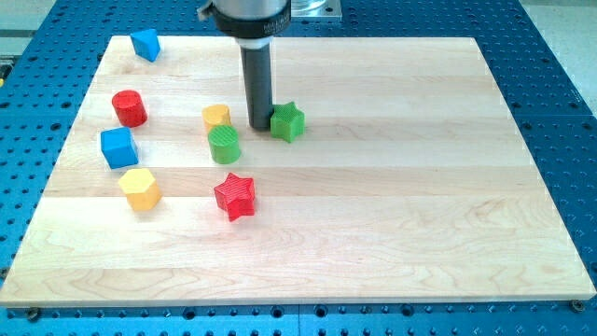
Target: Push the red circle below the blue triangle
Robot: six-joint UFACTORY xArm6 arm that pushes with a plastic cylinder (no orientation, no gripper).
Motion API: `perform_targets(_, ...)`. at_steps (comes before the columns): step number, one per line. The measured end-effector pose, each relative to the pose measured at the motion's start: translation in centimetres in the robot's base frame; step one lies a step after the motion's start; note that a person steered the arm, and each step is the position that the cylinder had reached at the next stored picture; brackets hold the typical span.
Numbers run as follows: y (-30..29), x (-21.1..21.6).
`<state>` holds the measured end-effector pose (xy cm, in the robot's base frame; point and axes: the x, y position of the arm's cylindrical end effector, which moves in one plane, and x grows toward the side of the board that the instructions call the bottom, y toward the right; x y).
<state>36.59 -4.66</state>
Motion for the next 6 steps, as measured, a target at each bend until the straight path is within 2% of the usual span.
perform_targets(1, -4.6, -1.9)
perform_targets(2, -13.0, -2.5)
perform_targets(3, -14.2, -6.8)
perform_targets(4, -23.2, -5.7)
perform_targets(5, -23.5, 0.8)
perform_targets(6, -18.4, 3.4)
